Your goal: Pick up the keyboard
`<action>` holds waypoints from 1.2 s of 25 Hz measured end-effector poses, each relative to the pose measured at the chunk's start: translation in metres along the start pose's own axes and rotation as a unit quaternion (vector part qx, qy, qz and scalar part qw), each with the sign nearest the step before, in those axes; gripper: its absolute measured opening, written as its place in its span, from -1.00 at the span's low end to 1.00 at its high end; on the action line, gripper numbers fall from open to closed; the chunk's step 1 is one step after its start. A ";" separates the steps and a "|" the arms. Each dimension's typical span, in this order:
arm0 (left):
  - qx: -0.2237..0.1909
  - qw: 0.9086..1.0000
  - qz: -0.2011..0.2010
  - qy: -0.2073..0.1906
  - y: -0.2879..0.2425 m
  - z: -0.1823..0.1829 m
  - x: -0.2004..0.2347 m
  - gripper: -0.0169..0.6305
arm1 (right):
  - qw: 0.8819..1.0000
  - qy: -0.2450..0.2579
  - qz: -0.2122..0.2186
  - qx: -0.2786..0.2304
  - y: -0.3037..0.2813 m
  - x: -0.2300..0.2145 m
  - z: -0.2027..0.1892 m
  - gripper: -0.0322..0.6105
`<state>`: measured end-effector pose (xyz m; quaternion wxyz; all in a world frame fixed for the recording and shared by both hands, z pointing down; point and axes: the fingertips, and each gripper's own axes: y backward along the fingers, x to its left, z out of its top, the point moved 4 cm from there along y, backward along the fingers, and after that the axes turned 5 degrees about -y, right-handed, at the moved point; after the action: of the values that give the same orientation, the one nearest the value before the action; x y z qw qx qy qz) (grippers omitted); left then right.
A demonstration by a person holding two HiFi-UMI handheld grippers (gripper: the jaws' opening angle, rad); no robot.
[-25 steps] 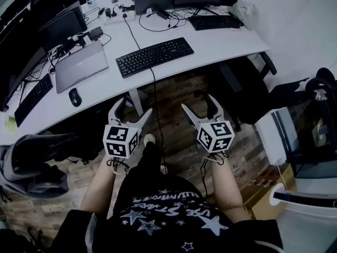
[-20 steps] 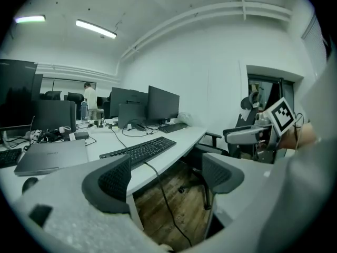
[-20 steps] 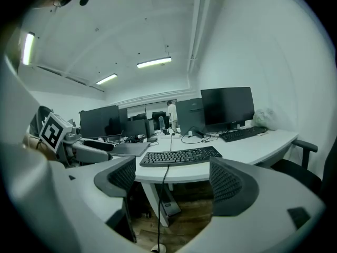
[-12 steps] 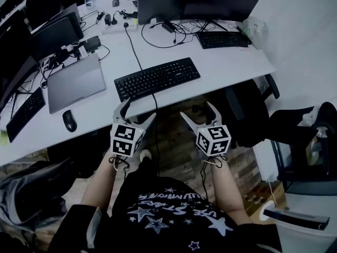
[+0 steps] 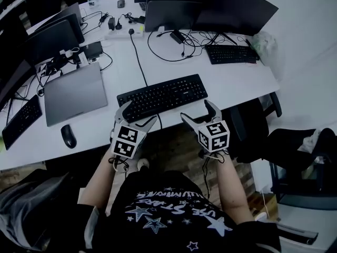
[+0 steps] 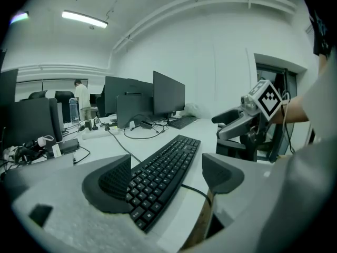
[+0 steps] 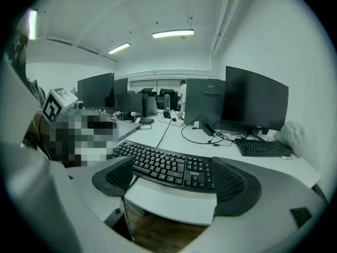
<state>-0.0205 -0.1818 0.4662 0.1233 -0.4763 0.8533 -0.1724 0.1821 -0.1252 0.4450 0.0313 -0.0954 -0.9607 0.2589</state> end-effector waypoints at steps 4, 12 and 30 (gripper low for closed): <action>0.011 1.000 0.007 -0.006 -0.009 0.001 0.016 0.33 | 0.998 0.045 0.020 0.035 -0.022 -0.014 0.002 0.49; 0.036 0.998 0.048 0.002 -0.024 -0.003 0.032 0.33 | 0.957 0.229 0.120 0.133 -0.068 -0.033 -0.009 0.65; 0.089 0.979 0.172 0.063 -0.043 -0.003 0.049 0.33 | 0.755 0.481 0.355 0.269 -0.186 -0.044 -0.048 0.88</action>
<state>-0.0133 -0.2439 0.4849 0.1390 -0.2978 0.9098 -0.2536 0.1998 -0.2685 0.5796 0.4191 -0.5293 -0.6070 0.4192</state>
